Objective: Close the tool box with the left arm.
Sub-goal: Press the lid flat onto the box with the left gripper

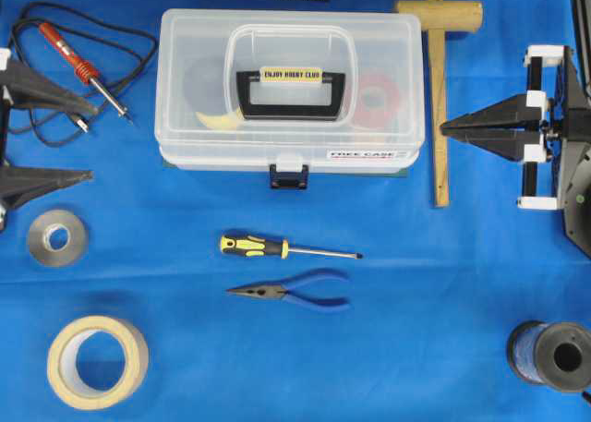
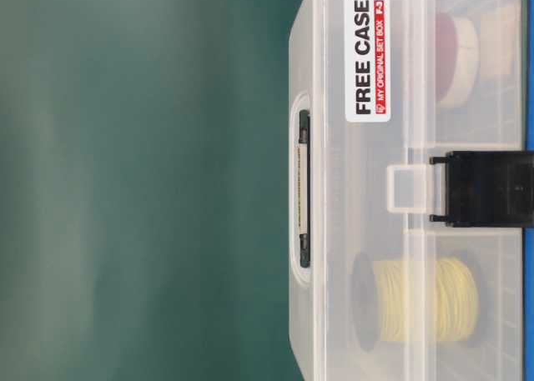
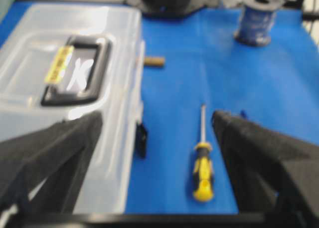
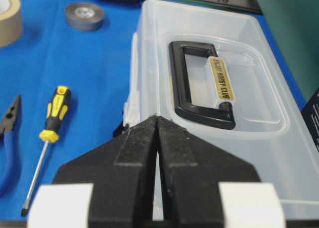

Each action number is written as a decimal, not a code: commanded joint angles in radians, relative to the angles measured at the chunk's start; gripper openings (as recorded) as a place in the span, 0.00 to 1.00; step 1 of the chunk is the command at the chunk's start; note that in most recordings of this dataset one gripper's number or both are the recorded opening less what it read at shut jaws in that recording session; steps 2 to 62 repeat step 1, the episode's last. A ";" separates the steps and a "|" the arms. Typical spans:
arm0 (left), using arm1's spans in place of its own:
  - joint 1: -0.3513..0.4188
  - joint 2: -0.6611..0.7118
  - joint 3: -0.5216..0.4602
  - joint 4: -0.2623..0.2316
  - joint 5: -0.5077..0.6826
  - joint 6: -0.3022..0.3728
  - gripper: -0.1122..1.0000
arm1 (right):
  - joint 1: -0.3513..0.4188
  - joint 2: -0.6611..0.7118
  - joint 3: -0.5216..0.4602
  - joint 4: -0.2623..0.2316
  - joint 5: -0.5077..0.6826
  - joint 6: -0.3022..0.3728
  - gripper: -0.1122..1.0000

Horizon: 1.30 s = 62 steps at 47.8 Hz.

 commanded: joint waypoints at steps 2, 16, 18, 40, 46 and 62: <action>-0.002 -0.040 0.049 0.000 -0.035 -0.002 0.90 | -0.002 0.005 -0.009 0.000 -0.003 0.003 0.10; -0.002 -0.040 0.049 0.000 -0.035 -0.002 0.90 | -0.002 0.005 -0.009 0.000 -0.003 0.003 0.10; -0.002 -0.040 0.049 0.000 -0.035 -0.002 0.90 | -0.002 0.005 -0.009 0.000 -0.003 0.003 0.10; -0.002 -0.040 0.049 0.000 -0.035 -0.002 0.90 | -0.002 0.005 -0.009 0.000 -0.003 0.003 0.10; -0.002 -0.040 0.049 0.000 -0.035 -0.002 0.90 | -0.002 0.005 -0.009 0.000 -0.003 0.003 0.10; -0.002 -0.040 0.049 0.000 -0.035 -0.002 0.90 | -0.002 0.005 -0.009 0.000 -0.003 0.003 0.10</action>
